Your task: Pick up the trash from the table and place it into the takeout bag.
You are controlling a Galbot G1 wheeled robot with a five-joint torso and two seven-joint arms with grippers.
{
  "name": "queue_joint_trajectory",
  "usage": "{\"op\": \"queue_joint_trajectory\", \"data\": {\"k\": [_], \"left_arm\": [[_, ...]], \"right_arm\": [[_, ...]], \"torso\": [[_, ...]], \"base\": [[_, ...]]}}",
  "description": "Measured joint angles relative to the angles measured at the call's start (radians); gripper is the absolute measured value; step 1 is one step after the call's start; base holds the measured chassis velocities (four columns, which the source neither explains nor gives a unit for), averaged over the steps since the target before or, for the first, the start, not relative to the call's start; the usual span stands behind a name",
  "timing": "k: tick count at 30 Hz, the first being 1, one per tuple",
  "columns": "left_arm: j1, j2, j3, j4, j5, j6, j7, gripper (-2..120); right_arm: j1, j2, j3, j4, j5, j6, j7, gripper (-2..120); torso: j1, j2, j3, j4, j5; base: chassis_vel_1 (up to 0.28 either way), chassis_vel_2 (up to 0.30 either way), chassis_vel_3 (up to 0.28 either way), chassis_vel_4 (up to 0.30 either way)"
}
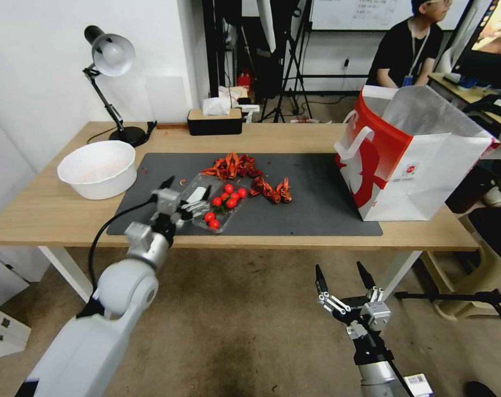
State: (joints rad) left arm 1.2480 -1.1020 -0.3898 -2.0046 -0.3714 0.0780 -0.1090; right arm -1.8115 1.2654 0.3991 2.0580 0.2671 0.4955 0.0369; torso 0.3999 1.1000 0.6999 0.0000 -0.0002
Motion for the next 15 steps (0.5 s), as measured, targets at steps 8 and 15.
{"op": "queue_joint_trajectory", "data": {"k": [8,15], "left_arm": [[0.161,-0.026,-0.108,-0.049,0.004,-0.028,-0.021,100],[0.299,-0.057,-0.175,-0.06,0.001,-0.103,-0.024,100]], "right_arm": [[0.0,-0.008,0.002,0.005,0.006,-0.011,0.01,100],[0.004,-0.024,0.023,0.005,0.04,-0.019,0.014,100]], "torso": [[0.0,0.0,0.0,0.0,0.0001],[0.0,0.0,0.0,0.0,0.0003]], "base": [[0.0,0.0,0.0,0.0],[0.0,0.0,0.0,0.0]]}}
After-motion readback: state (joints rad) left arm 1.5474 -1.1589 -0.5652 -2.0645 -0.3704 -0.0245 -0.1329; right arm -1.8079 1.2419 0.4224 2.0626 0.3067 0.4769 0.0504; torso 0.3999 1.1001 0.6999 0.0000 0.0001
